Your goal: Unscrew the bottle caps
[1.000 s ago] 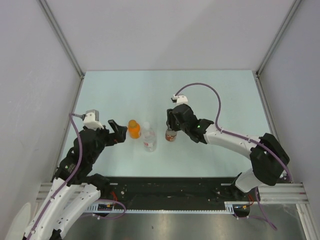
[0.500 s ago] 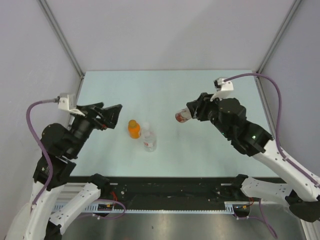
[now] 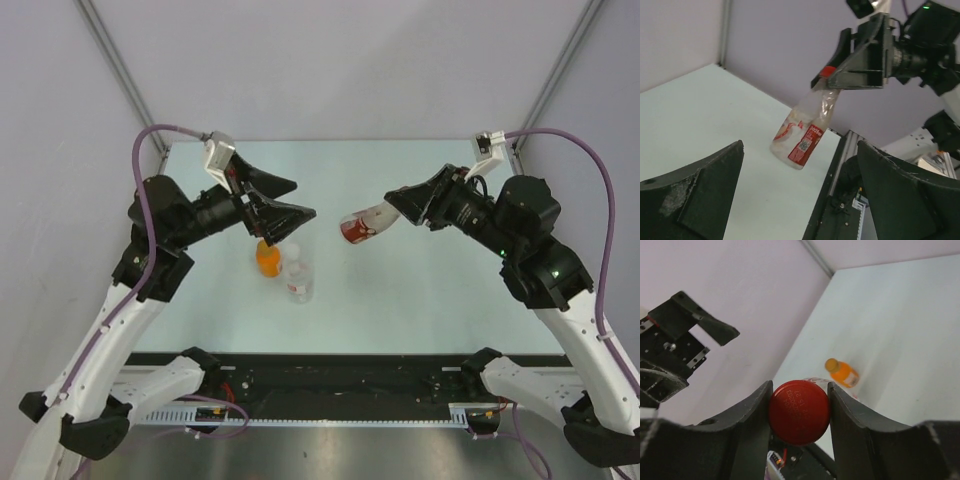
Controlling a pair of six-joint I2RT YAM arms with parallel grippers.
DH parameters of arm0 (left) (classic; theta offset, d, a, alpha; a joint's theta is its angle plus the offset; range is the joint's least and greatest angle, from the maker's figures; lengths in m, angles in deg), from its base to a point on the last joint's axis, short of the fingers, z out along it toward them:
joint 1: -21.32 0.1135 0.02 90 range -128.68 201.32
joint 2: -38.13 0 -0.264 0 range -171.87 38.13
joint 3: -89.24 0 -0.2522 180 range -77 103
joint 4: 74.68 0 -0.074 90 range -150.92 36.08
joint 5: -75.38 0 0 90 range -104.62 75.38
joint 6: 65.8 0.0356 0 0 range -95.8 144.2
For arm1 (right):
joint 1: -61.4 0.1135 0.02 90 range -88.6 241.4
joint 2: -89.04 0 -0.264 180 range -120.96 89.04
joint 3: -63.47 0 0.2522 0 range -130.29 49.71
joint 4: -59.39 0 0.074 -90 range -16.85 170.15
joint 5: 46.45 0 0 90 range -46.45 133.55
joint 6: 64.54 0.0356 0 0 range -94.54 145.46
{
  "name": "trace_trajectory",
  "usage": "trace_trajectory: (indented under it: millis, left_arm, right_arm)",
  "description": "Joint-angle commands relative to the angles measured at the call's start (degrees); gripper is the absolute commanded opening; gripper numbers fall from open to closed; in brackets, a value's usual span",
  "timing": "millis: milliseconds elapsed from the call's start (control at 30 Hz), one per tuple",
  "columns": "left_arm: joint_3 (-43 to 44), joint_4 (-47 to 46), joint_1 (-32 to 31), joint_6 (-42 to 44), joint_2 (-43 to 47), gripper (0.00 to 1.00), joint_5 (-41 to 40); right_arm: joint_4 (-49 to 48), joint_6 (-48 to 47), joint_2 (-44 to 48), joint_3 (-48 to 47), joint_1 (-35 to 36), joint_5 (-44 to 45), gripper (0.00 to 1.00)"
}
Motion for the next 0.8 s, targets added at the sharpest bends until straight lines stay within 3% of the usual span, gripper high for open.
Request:
trace_trajectory:
  millis: [0, 133, 300, 767]
  left_arm:
    - [4.5, -5.4, -0.8, -1.7, -3.8, 1.0, 12.9]
    - [4.6, -6.5, -3.9, -1.0, -6.7, 1.0, 14.3]
    - [5.3, -1.6, -9.5, 3.9, -10.0, 1.0, 12.2]
    - [0.6, -5.7, -11.6, 5.9, -13.2, 1.0, 13.4]
  right_arm:
    - [-6.4, 4.3, -0.4, -2.0, -2.4, -15.7, 0.0]
    - [-6.6, 3.0, -1.4, -2.0, -2.7, -17.4, 0.0]
    - [-7.3, 1.6, -2.0, -2.0, -2.6, -19.3, 0.0]
    - [-11.7, 2.4, -2.8, -0.4, -1.9, -24.7, 0.0]
